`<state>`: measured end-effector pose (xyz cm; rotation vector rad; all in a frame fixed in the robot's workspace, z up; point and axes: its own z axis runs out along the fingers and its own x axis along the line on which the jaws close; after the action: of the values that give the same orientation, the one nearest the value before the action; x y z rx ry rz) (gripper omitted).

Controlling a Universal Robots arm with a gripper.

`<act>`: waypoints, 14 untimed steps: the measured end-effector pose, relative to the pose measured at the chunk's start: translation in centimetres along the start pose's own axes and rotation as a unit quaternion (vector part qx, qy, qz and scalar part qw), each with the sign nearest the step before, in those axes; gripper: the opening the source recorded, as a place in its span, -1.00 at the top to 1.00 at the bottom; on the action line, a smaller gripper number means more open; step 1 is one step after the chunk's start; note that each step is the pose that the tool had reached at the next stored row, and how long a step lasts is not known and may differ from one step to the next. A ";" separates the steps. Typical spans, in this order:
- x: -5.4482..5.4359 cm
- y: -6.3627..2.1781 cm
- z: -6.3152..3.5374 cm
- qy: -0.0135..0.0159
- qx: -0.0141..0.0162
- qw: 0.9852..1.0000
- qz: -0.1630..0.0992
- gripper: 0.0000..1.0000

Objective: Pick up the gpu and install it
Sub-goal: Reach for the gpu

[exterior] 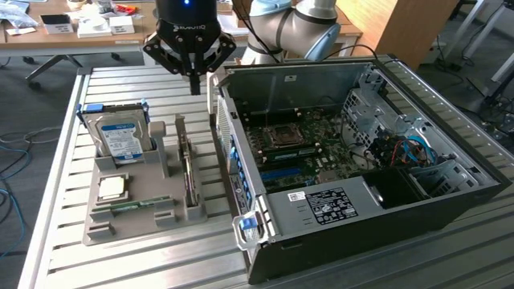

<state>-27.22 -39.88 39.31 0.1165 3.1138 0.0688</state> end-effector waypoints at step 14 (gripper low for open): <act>1.9 -0.14 -0.03 0.000 0.000 1.000 0.000 0.79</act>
<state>-29.09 -39.89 39.29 0.1166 3.1136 0.0689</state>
